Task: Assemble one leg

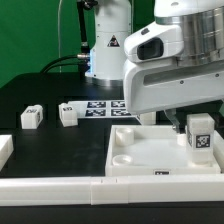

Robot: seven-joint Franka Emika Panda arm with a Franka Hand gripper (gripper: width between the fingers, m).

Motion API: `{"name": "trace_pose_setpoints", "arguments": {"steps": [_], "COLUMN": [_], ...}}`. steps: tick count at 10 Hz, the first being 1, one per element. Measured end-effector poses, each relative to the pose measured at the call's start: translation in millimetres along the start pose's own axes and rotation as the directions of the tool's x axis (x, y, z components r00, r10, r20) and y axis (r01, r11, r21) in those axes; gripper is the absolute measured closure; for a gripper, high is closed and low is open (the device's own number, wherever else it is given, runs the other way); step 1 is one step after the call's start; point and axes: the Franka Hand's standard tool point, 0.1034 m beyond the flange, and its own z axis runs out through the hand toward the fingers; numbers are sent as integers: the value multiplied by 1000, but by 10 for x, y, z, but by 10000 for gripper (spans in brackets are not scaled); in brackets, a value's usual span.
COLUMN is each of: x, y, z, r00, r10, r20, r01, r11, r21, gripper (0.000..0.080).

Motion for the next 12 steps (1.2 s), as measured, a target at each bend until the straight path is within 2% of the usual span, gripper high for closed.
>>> {"name": "trace_pose_setpoints", "arguments": {"steps": [1,4,5,6,8,10,12], "x": [0,0,2,17,38,32,25], "y": [0,-2,-5,-9,-53,-153,-215], "z": [0,1,1,4,12,35,62], "r00": [1000,999,995,963,864,658,418], "r10": [0,46,102,268,501,751,907], "r20": [0,0,-2,-17,-47,-46,-44], "r01": [0,-46,-102,-268,-501,-750,-906], "r11": [1000,999,995,963,865,660,420], "r21": [0,1,3,10,30,50,58], "gripper": [508,508,508,508,508,507,507]}}
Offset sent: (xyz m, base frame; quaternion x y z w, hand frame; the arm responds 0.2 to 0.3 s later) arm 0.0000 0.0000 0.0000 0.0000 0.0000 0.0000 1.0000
